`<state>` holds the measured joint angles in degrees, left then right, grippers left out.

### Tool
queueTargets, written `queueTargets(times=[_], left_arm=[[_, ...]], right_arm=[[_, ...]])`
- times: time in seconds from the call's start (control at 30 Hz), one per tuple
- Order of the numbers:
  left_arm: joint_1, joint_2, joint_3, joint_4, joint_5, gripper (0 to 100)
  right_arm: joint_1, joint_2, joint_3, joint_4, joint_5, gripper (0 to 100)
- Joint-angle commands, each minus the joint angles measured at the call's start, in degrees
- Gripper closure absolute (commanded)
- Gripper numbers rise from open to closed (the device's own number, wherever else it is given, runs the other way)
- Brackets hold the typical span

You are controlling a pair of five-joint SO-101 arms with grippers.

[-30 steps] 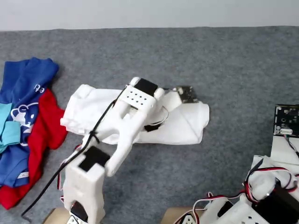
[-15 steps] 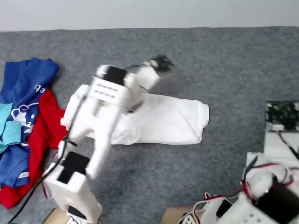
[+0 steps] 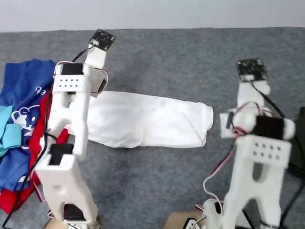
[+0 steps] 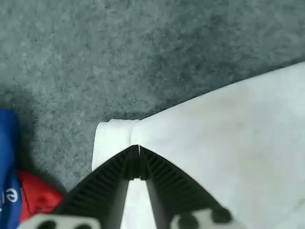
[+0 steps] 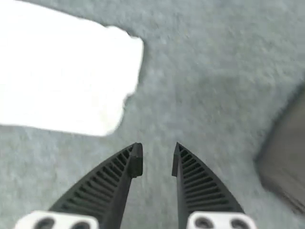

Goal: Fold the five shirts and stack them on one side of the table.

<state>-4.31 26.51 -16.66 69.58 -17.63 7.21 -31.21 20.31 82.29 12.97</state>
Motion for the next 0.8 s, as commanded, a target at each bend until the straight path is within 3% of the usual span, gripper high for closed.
queueTargets(times=[0.0, 0.47, 0.63, 0.77], left_arm=[[-1.05, 4.13, -7.69, 0.09, 1.41, 100], [-1.05, 31.74, -46.55, 19.69, 1.41, 100], [-0.88, 33.58, -60.26, 31.03, 2.99, 100], [-2.99, 30.15, -62.2, 31.12, 8.7, 100]], right_arm=[[-2.77, 4.44, -0.62, -6.81, -1.76, 88.7], [-4.0, 25.36, -0.62, -23.6, -1.93, 88.7], [-6.55, 27.38, -5.19, -13.85, -2.11, 88.7], [-7.78, 29.05, -9.85, -8.22, -7.38, 88.3]])
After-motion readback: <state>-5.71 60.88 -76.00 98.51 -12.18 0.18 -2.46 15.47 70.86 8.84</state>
